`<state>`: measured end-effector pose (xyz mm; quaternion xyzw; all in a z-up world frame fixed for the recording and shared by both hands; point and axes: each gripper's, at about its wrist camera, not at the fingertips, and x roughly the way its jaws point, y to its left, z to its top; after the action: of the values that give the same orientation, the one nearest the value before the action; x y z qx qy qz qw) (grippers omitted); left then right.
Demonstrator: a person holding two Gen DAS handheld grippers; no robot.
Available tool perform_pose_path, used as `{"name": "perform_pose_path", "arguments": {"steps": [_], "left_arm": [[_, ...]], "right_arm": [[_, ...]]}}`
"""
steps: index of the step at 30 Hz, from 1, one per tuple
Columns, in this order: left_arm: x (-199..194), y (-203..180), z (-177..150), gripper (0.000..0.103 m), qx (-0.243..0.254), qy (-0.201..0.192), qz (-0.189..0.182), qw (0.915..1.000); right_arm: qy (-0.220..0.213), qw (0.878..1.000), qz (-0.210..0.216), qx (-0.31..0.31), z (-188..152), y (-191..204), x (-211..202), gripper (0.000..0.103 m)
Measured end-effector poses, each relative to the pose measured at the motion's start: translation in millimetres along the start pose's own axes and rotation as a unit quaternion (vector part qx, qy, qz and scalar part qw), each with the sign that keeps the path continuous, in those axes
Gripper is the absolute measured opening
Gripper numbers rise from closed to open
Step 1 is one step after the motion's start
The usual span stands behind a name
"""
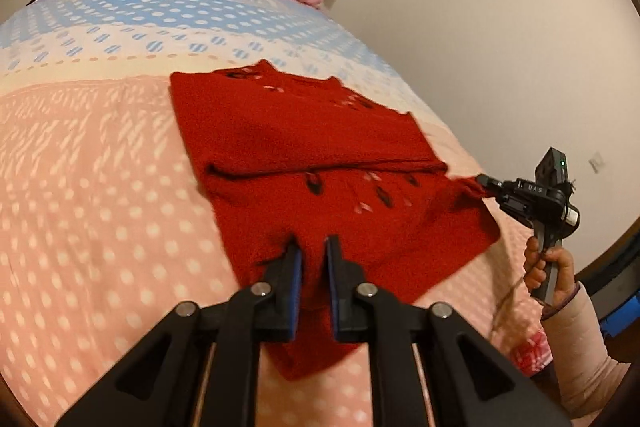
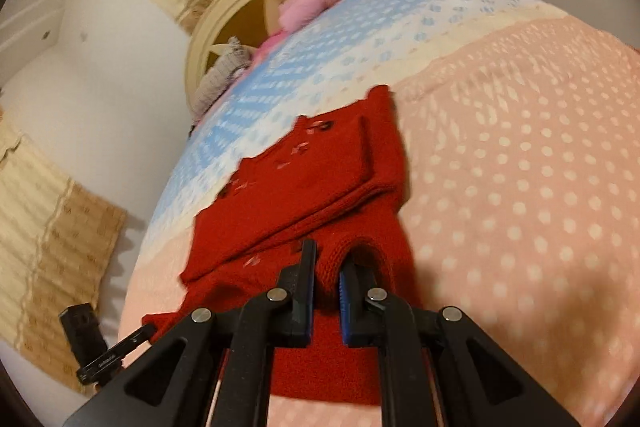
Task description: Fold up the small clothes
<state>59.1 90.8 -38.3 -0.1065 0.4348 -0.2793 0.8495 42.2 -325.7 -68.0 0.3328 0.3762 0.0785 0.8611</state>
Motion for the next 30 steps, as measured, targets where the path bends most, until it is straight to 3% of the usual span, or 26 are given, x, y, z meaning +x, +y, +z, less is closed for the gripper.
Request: {"name": "perform_pose_path", "arguments": {"steps": [2, 4, 6, 8, 10, 12, 18, 24, 28, 30], "left_arm": [[0, 8, 2, 0.031, -0.004, 0.002, 0.020, 0.9998], [-9, 14, 4, 0.055, 0.000, -0.019, 0.043, 0.9989], [-18, 18, 4, 0.056, 0.009, -0.044, 0.050, 0.9977], [-21, 17, 4, 0.056, 0.022, -0.047, 0.039, 0.9979], [-19, 8, 1, 0.056, 0.062, -0.045, 0.034, 0.9965], [-13, -4, -3, 0.056, 0.118, -0.038, 0.048, 0.9911], [-8, -7, -22, 0.069, 0.221, 0.019, 0.042, 0.9742], [10, 0, -14, 0.073, 0.207, 0.012, 0.040, 0.9774], [40, -12, -4, 0.073, 0.233, 0.022, 0.040, 0.9715], [47, -15, -1, 0.073, 0.228, 0.029, 0.026, 0.9729]], "right_arm": [[0.010, 1.000, -0.012, -0.002, -1, -3, 18, 0.009], [0.019, 0.999, -0.026, -0.007, -6, -5, 29, 0.010], [0.023, 0.999, -0.027, -0.007, -9, -10, 34, 0.013], [0.016, 1.000, -0.026, -0.006, -12, -12, 33, 0.022], [0.005, 1.000, -0.023, -0.009, -13, -10, 27, 0.050], [-0.021, 1.000, -0.011, -0.021, -14, -2, 14, 0.066], [-0.070, 0.997, 0.002, -0.024, -22, 7, -29, 0.066], [-0.072, 0.997, -0.005, -0.018, -39, 1, -46, 0.066], [-0.071, 0.997, -0.003, 0.001, -45, -4, -44, 0.066], [-0.072, 0.997, -0.003, 0.005, -46, -3, -46, 0.066]]}}
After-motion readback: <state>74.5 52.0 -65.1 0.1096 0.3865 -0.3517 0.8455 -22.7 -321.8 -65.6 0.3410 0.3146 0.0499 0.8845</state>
